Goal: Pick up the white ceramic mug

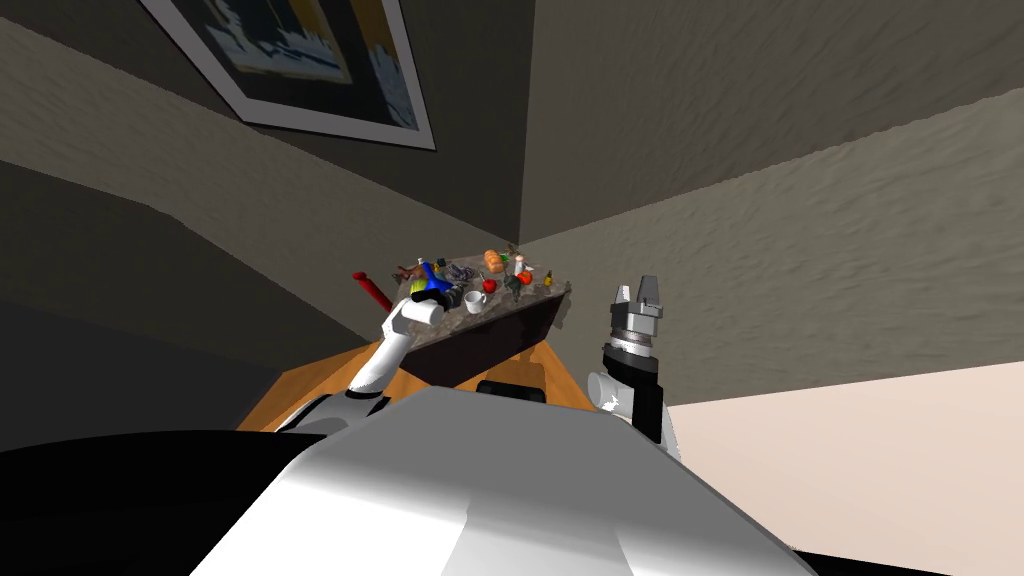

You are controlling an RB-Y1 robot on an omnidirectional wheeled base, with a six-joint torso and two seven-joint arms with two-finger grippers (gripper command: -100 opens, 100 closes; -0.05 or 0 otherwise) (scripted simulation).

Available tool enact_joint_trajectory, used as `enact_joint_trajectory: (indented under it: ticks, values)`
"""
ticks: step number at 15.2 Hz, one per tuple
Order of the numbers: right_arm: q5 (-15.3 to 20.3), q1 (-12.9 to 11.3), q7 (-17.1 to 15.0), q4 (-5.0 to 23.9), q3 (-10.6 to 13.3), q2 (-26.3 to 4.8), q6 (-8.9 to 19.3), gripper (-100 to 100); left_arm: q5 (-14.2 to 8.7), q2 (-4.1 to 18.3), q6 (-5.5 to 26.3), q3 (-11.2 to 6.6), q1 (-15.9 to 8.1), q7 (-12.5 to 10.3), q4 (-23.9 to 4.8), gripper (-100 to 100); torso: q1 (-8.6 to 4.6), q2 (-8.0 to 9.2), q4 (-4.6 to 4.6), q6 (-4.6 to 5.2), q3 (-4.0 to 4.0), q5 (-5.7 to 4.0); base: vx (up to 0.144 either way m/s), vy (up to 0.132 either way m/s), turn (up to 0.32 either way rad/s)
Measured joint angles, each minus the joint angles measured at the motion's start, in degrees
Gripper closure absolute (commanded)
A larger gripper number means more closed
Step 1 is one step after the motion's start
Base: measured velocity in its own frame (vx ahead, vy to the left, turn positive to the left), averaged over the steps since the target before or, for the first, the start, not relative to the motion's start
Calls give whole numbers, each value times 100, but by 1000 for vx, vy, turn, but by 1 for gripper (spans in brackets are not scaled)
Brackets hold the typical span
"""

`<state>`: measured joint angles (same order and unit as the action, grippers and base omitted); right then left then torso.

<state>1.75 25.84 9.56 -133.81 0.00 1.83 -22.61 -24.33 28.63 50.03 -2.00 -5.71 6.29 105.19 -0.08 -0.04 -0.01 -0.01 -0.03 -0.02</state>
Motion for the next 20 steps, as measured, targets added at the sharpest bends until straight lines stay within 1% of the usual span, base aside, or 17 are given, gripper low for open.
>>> enact_joint_trajectory:
  ticks: [2, 4, 6, 8, 10, 12, 14, 16, 18, 20]
  values:
    - [0, 0, 0, 0, 0, 0, 0, 0, -76, 54, 219, 8, -142, 28, -131, -100, -2, -2, 0, 2, -1, 0, 15, -23, -26]
    - [0, 0, 0, 0, 0, 0, 0, 0, -110, 79, 435, 5, -176, 45, -156, -100, 1, 0, 0, 0, 0, 0, 12, -14, -11]
    - [0, 0, 0, 0, 0, 0, 0, 0, -172, 129, 674, 9, -305, 57, -237, -100, -1, -3, 0, 1, -1, 0, 19, -20, -23]
    - [0, 0, 0, 0, 0, 0, 0, 0, -195, 144, 899, 15, -369, 68, -293, -100, 2, -1, 0, 0, -1, 0, 13, -16, -15]
    - [0, 0, 0, 0, 0, 0, 0, 0, -270, 199, 1129, 11, -472, 92, -369, -100, -1, -3, 0, 1, -2, 0, 21, -19, -22]
    - [0, 0, 0, 0, 0, 0, 0, 0, -279, 204, 1346, 21, -516, 98, -405, -100, 2, -1, 0, 0, -1, 1, 13, -15, -12]
    - [0, 0, 0, 0, 0, 0, 0, 0, -345, 251, 1572, 23, -640, 118, -499, -100, -1, -4, 0, 1, -2, 0, 22, -21, -23]
    - [0, 0, 0, 0, 0, 0, 0, 0, -370, 271, 1806, 21, -683, 122, -514, -100, 2, -1, 0, 0, -1, 0, 14, -10, -10]
    - [0, 0, 0, 0, 0, 0, 0, 0, -431, 313, 2040, 23, -786, 140, -592, -100, 2, -3, 0, 1, -2, 0, 20, -12, -25]
    - [0, 0, 0, 0, 0, 0, 0, 0, -450, 323, 2251, 28, -834, 152, -640, -100, 4, -2, 0, 0, -1, 1, 19, -10, -9]
